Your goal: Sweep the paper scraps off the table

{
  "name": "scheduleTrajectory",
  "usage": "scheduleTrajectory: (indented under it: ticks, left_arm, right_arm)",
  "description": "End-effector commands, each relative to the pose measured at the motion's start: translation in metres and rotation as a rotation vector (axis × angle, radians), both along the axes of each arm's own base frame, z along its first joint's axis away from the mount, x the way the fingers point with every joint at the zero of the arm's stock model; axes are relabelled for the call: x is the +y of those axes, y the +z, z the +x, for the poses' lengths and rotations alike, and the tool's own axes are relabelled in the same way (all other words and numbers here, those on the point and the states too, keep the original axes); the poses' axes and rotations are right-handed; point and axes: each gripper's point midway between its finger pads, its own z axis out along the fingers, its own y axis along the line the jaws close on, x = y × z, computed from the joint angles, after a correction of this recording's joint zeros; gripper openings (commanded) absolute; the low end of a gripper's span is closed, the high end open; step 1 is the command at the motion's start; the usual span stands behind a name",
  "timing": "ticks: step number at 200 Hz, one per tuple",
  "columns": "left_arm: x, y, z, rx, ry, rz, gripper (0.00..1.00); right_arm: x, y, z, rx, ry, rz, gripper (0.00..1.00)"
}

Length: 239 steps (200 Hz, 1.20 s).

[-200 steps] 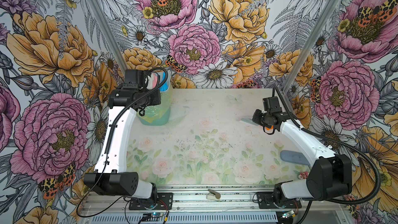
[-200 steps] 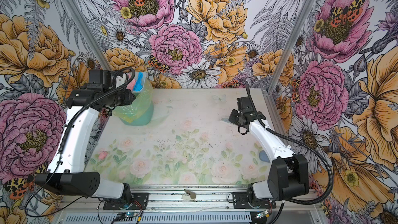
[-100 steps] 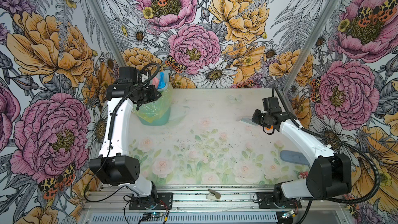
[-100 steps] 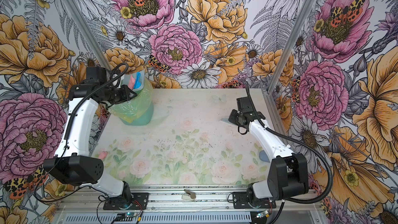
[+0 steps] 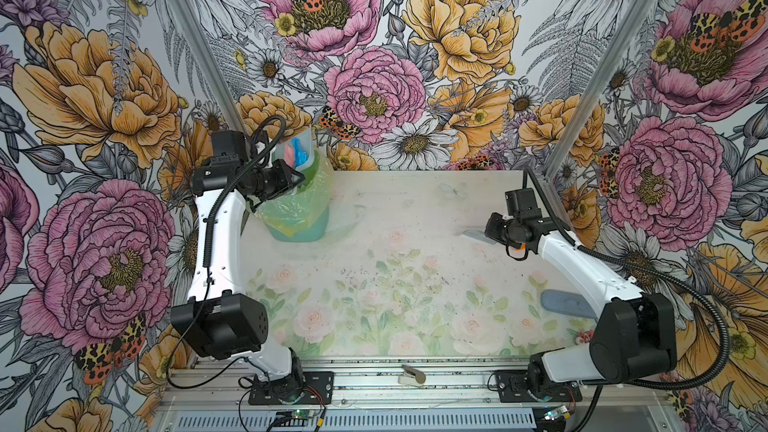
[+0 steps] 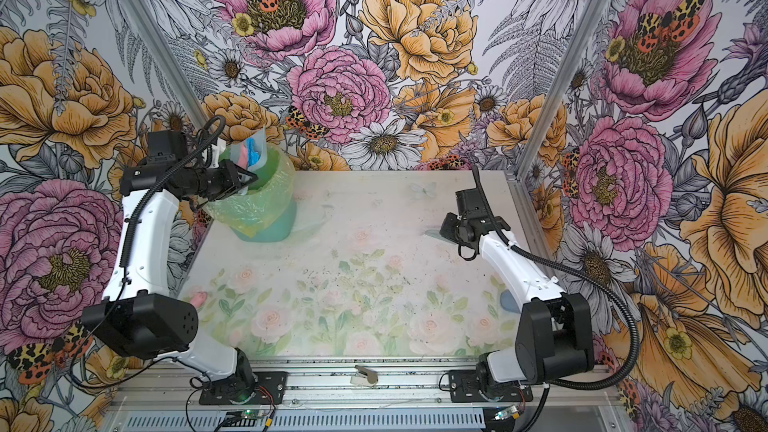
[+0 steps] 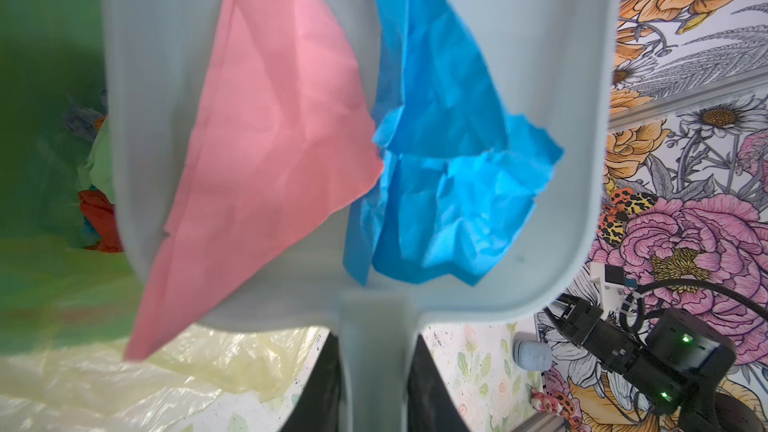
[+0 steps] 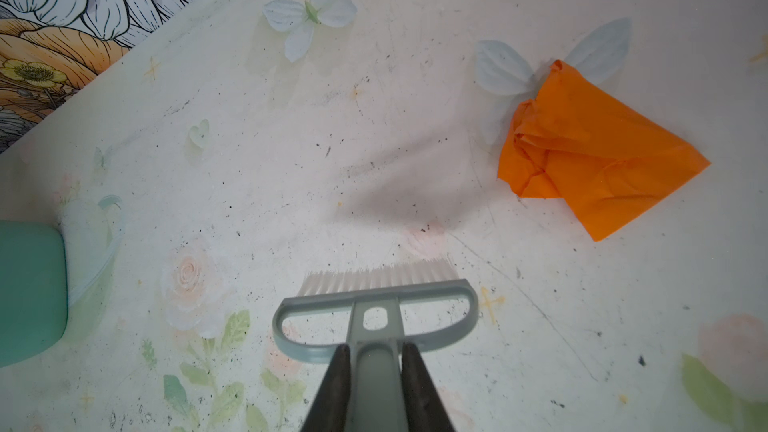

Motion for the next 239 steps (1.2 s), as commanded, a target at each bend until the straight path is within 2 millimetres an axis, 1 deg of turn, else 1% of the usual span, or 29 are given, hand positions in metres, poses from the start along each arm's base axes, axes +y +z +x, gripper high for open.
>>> scheduleTrajectory:
  ticks: [1, 54, 93, 153, 217, 239]
  left_arm:
    - [-0.001, 0.004, 0.004, -0.032, -0.009, -0.048, 0.09]
    - [0.003, 0.000, 0.008, -0.029, 0.009, -0.087, 0.11]
    - [0.003, 0.004, 0.012, -0.048, 0.003, -0.151, 0.12]
    - [0.008, -0.002, 0.019, -0.043, 0.013, -0.238, 0.13]
    - [0.006, -0.001, 0.027, -0.033, -0.002, -0.325, 0.14]
    - [0.005, -0.004, 0.029, -0.014, -0.015, -0.370, 0.14]
  right_arm:
    - [-0.002, 0.009, 0.004, -0.038, 0.003, 0.004, 0.00]
    - [-0.002, 0.009, 0.002, -0.038, -0.001, 0.006, 0.00]
    - [-0.002, 0.010, 0.002, -0.041, 0.001, 0.007, 0.00]
    - [-0.001, 0.010, 0.003, -0.042, 0.002, 0.006, 0.00]
    - [0.000, 0.008, 0.006, -0.034, 0.006, 0.007, 0.00]
    - [0.000, 0.007, 0.006, -0.031, 0.010, 0.006, 0.00]
